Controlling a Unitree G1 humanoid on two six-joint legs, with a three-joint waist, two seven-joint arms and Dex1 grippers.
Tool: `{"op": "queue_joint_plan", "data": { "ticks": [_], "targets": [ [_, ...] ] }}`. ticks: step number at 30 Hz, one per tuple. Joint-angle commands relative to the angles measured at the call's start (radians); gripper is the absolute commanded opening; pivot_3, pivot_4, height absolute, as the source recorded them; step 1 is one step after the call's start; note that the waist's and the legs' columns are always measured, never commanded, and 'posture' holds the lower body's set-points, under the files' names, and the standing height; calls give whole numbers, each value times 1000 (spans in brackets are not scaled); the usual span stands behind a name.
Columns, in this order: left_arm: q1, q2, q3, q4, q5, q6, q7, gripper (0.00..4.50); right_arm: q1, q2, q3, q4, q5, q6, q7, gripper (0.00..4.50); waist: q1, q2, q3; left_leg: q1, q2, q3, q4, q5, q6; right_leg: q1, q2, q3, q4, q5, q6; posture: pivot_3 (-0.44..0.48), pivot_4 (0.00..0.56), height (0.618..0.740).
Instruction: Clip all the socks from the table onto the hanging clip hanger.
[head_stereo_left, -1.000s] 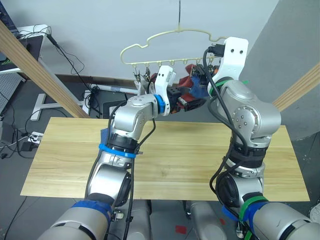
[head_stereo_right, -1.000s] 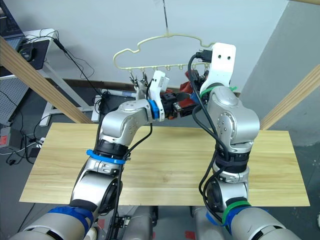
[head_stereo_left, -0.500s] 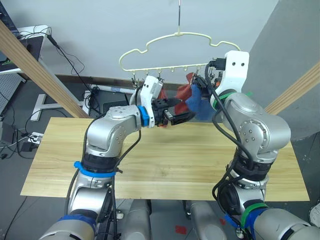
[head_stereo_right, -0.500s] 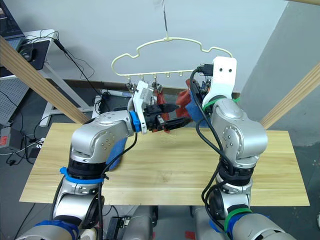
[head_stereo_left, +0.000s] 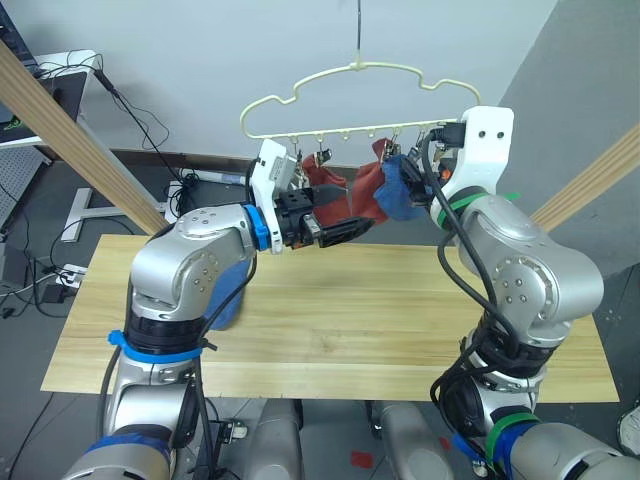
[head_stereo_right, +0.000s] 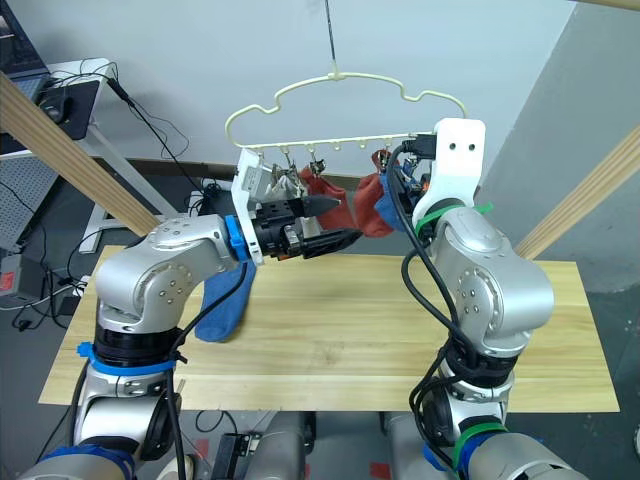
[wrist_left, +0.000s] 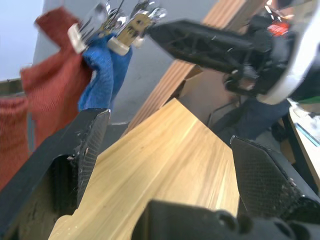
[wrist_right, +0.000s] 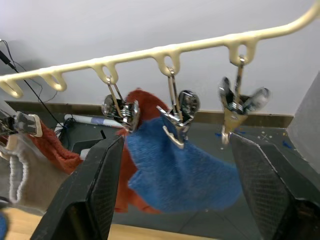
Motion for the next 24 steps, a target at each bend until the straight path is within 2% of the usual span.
{"op": "queue_joint_plan", "data": {
  "ticks": [1,13,24],
  "targets": [
    [11,45,43,-70,-68,24,-34,4454,19,-16,25,-94,-15,10,-14,3463,-3,0,0,0,0,0,0,0,0,0,0,0,0,0,0,-81,318,740],
    [134,186,112,-164,-152,-25,-104,4454,93,4,36,-141,-94,2,-89,3463,-18,0,0,0,0,0,0,0,0,0,0,0,0,0,0,-70,295,740],
    [152,205,115,-165,-126,-171,-120,4454,76,32,34,-97,-107,-35,-95,3463,-18,0,0,0,0,1,0,0,0,0,0,1,-1,0,0,-57,297,740]
  ]
}}
